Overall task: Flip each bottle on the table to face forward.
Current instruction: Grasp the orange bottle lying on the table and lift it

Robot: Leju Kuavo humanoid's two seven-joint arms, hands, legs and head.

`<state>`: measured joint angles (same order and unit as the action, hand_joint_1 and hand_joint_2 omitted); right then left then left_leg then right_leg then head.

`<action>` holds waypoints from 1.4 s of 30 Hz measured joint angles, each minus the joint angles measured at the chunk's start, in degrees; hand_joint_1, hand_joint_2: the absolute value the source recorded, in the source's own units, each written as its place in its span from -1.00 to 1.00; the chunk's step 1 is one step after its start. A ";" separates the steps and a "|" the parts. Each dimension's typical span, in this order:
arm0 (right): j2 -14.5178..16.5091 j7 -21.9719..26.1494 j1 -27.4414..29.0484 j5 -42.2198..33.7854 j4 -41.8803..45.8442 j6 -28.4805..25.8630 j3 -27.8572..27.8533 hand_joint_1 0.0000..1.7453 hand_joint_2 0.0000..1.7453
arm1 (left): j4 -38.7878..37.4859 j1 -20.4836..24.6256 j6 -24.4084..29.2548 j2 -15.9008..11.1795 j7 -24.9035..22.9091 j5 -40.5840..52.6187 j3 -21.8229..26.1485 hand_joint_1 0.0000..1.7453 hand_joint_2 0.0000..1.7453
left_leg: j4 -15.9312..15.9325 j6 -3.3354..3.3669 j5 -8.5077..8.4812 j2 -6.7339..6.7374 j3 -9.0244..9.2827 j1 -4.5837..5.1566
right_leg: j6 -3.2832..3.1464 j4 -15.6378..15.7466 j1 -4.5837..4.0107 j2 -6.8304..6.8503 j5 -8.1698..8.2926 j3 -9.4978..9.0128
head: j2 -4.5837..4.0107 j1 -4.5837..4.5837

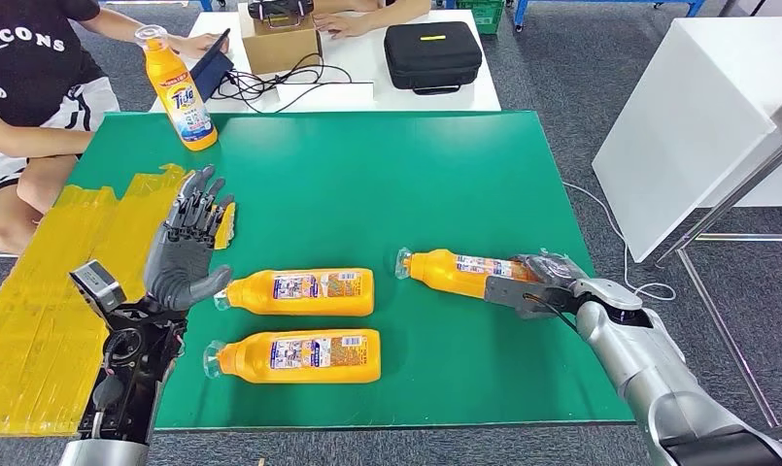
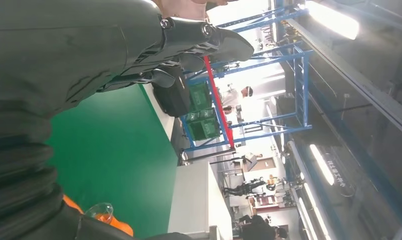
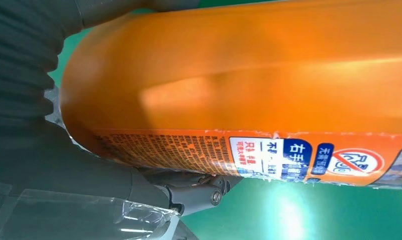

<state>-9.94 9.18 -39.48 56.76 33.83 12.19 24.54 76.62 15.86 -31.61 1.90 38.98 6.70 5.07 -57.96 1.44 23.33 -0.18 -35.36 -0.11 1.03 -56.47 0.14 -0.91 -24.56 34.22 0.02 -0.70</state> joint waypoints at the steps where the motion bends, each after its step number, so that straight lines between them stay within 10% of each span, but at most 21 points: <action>1: 0.16 0.00 -0.45 0.02 -0.68 -0.01 0.34 1.00 1.00 | -0.48 0.39 0.05 0.00 -0.08 -0.01 0.00 -1.00 1.00 | 0.00 0.00 0.00 0.00 0.01 0.00 | 0.00 0.00 0.00 0.00 0.00 0.00 | 0.00 0.00; 16: 1.50 -0.54 2.67 -5.65 0.22 -10.95 0.00 1.00 1.00 | -2.18 -0.38 0.81 0.01 0.20 0.22 0.06 -1.00 1.00 | 0.00 -0.01 0.01 0.00 0.03 -0.03 | -0.01 -0.01 -0.05 0.00 -0.01 -0.06 | 0.00 0.00; 30: 12.02 4.21 21.04 -19.57 24.45 -28.62 -13.31 1.00 1.00 | 4.11 -6.44 2.62 3.85 -8.68 2.59 -0.90 -1.00 1.00 | 0.01 -0.04 0.04 -0.28 -0.27 -0.10 | 0.04 -0.01 -0.07 0.27 -0.18 0.18 | 0.00 0.00; 42: 17.88 11.73 26.53 -20.80 33.60 -37.83 -14.06 1.00 1.00 | 4.71 -6.63 5.97 6.67 -15.98 -9.14 -6.71 -1.00 1.00 | 0.01 -0.04 0.05 -0.27 -0.28 -0.08 | 0.07 0.00 -0.06 0.26 -0.18 0.20 | 0.00 -0.01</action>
<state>7.93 20.91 -12.95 35.96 67.43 -25.65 10.47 81.33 9.22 -25.63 8.57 23.01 -2.44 -1.64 -57.96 1.40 23.38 -0.45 -35.65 -0.20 1.10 -56.47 0.08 -0.64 -24.75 34.42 0.02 -0.72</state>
